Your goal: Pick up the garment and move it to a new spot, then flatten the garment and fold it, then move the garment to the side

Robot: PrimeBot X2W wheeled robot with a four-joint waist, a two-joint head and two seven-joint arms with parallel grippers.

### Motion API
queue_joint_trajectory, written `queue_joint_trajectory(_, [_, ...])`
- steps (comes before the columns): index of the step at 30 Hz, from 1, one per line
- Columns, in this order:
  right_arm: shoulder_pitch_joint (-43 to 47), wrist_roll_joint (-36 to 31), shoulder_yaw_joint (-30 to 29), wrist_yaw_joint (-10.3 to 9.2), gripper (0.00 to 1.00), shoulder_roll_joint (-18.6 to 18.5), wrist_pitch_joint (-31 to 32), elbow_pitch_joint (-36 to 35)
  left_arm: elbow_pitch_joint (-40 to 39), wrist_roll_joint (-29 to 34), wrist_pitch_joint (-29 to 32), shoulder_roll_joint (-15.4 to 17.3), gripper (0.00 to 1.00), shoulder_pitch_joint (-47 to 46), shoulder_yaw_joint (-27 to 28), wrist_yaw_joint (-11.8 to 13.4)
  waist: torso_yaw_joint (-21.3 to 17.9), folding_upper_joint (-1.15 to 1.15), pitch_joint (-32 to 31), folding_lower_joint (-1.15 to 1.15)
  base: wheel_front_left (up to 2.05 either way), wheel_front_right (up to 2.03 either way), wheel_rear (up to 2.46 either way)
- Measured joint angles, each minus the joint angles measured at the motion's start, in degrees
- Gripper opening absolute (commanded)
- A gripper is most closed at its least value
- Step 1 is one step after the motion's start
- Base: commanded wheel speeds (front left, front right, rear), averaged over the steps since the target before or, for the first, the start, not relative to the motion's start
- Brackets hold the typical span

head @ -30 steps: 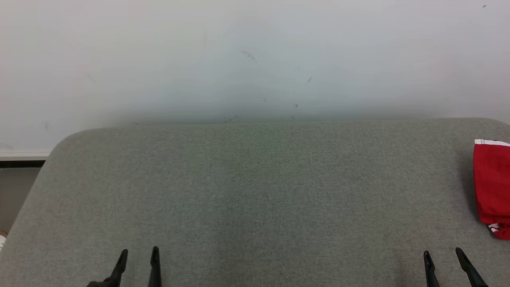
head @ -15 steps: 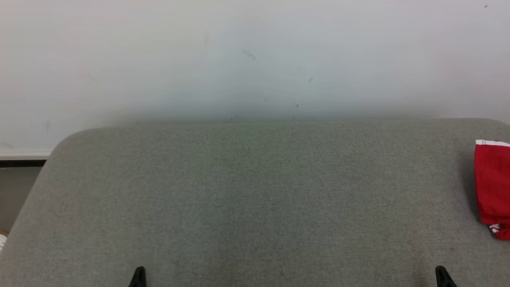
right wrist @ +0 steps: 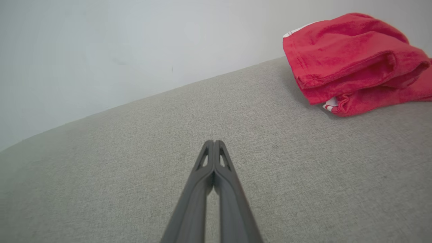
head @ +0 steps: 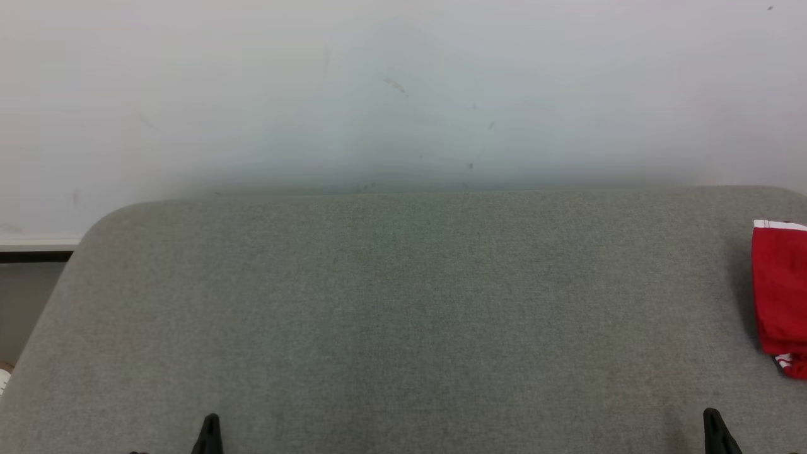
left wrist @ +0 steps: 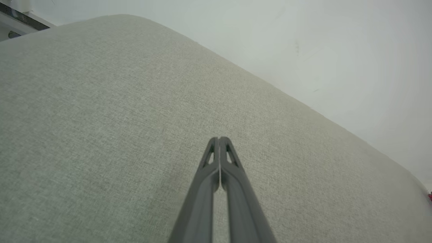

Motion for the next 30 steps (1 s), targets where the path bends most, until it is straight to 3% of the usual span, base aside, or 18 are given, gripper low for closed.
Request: queue_joint_trajectory(30, [-3.6, 26.4, -0.8, 0.0, 0.0, 0.0, 6.1, -1.3, -1.2, -24.4, 6.1, 0.0, 0.0, -3.2, 2.3, -2.9, 0.1, 0.0, 0.4, 0.0, 0.0, 0.0, 0.0])
